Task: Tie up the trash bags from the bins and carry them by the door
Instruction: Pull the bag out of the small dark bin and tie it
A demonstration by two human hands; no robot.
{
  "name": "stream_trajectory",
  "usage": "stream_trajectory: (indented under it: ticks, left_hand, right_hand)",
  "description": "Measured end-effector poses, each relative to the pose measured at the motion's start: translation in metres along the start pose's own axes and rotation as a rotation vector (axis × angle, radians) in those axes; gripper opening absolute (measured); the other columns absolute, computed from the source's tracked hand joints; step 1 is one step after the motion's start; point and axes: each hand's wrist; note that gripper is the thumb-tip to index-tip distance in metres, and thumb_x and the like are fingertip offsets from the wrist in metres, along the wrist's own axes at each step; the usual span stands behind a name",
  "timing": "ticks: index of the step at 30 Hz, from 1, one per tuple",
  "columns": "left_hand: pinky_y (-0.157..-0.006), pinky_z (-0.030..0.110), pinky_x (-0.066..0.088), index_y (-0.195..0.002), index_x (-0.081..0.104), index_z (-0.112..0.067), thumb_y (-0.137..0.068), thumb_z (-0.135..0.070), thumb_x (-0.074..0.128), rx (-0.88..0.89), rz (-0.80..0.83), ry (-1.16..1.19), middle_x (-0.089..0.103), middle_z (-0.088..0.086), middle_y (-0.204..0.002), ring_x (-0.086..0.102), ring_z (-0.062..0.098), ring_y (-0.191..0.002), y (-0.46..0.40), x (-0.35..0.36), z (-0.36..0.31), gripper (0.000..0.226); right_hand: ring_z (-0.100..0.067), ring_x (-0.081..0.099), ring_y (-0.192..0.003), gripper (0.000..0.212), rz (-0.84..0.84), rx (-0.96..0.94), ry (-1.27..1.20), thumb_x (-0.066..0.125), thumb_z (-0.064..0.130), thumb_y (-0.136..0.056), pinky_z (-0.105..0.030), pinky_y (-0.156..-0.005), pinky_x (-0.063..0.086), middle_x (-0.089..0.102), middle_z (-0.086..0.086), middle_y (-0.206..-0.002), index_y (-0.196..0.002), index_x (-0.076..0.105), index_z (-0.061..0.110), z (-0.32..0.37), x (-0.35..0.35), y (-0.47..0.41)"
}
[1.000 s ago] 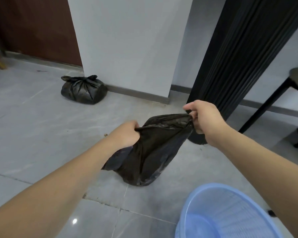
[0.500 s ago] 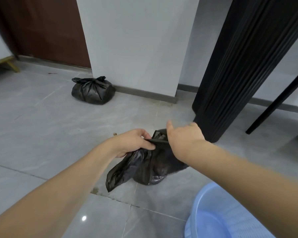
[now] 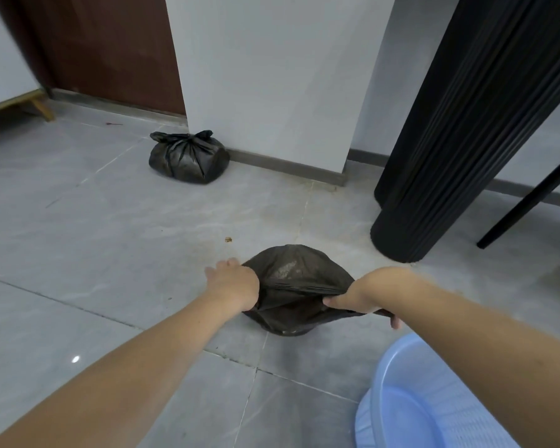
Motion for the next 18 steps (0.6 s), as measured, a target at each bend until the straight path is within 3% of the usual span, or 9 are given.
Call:
stream_trajectory:
  ticks: [1, 2, 4, 6, 9, 11, 14, 16, 18]
  left_hand:
    - [-0.078, 0.031, 0.044, -0.083, 0.057, -0.010, -0.088, -0.009, 0.048, 0.014, 0.063, 0.135, 0.051, 0.005, -0.095, 0.052, 0.023, -0.088, 0.000, 0.006, 0.001, 0.011]
    - [-0.067, 0.028, 0.042, -0.079, 0.057, -0.008, -0.090, -0.007, 0.045, 0.024, 0.133, 0.246, 0.053, 0.007, -0.085, 0.051, 0.022, -0.076, -0.002, 0.013, 0.003, 0.017]
    - [-0.059, 0.030, 0.037, -0.088, 0.061, -0.004, -0.092, -0.003, 0.039, -0.010, 0.230, 0.415, 0.055, 0.014, -0.082, 0.048, 0.025, -0.068, 0.001, 0.026, 0.009, 0.022]
    - [-0.048, 0.027, 0.030, -0.082, 0.056, -0.006, -0.087, 0.002, 0.034, -0.120, 0.290, 0.712, 0.049, 0.014, -0.071, 0.037, 0.022, -0.056, 0.003, 0.041, 0.013, 0.024]
    - [-0.042, 0.016, 0.021, -0.076, 0.049, -0.012, -0.084, -0.007, 0.038, -0.209, 0.371, 0.897, 0.042, 0.005, -0.065, 0.030, 0.018, -0.051, 0.007, 0.056, 0.017, 0.014]
    - [-0.041, 0.013, 0.022, -0.075, 0.048, -0.019, -0.080, -0.028, 0.053, -0.207, 0.544, 0.855, 0.045, 0.001, -0.060, 0.036, 0.015, -0.048, 0.015, 0.060, 0.021, 0.011]
    - [-0.041, 0.017, 0.019, -0.070, 0.046, -0.025, -0.059, -0.070, 0.072, -0.090, 0.866, 0.593, 0.040, -0.004, -0.053, 0.029, 0.013, -0.040, 0.023, 0.071, 0.030, 0.053]
    - [-0.042, 0.018, 0.023, -0.082, 0.061, -0.026, -0.071, -0.072, 0.063, 0.007, 0.958, 0.512, 0.045, -0.003, -0.062, 0.031, 0.012, -0.043, 0.030, 0.076, 0.029, 0.047]
    - [-0.045, 0.020, 0.036, -0.092, 0.072, -0.026, -0.090, -0.053, 0.055, 0.048, 0.880, 0.614, 0.052, 0.000, -0.076, 0.043, 0.013, -0.051, 0.035, 0.081, 0.025, 0.032]
  right_hand:
    - [-0.024, 0.064, -0.059, 0.080, 0.099, -0.007, -0.091, 0.039, 0.075, -0.082, -0.026, -0.058, 0.045, 0.068, -0.008, -0.118, -0.134, 0.043, 0.015, -0.001, -0.001, 0.000]
    - [-0.019, 0.056, -0.042, 0.071, 0.209, -0.011, -0.170, 0.043, 0.069, -0.085, -0.019, -0.047, 0.041, 0.076, -0.005, -0.093, -0.125, 0.047, 0.010, -0.002, -0.001, -0.001]
    - [-0.014, 0.036, -0.035, 0.055, 0.380, -0.030, -0.286, 0.046, 0.060, -0.090, -0.013, -0.041, 0.031, 0.057, 0.005, -0.047, -0.107, 0.059, 0.009, -0.004, 0.002, -0.007]
    - [-0.013, 0.027, -0.042, 0.047, 0.487, -0.071, -0.437, 0.049, 0.053, -0.092, -0.020, -0.045, 0.024, 0.032, 0.005, -0.045, -0.106, 0.068, 0.013, -0.004, 0.008, -0.009]
    - [-0.011, 0.025, -0.043, 0.037, 0.551, -0.162, -0.667, 0.053, 0.046, -0.093, -0.021, -0.045, 0.025, 0.026, 0.006, -0.046, -0.106, 0.070, 0.015, -0.007, 0.016, -0.012]
    - [-0.010, 0.025, -0.041, 0.033, 0.573, -0.216, -0.747, 0.054, 0.044, -0.093, -0.020, -0.041, 0.026, 0.027, 0.006, -0.044, -0.100, 0.070, 0.016, -0.012, 0.021, -0.014]
    - [-0.010, 0.026, -0.041, 0.030, 0.609, -0.242, -0.797, 0.059, 0.044, -0.090, -0.020, -0.041, 0.026, 0.028, 0.007, -0.045, -0.091, 0.073, 0.018, -0.018, 0.028, -0.017]
    - [-0.010, 0.025, -0.041, 0.030, 0.641, -0.266, -0.828, 0.061, 0.044, -0.088, -0.020, -0.042, 0.025, 0.028, 0.007, -0.044, -0.086, 0.073, 0.018, -0.018, 0.033, -0.019]
    - [-0.009, 0.023, -0.040, 0.032, 0.667, -0.318, -0.891, 0.062, 0.046, -0.087, -0.020, -0.041, 0.023, 0.028, 0.007, -0.042, -0.075, 0.067, 0.017, -0.017, 0.038, -0.020]
Point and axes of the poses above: each hand's wrist, its own y-axis away from the middle knuckle, its own x-axis out of the palm, z = x × y
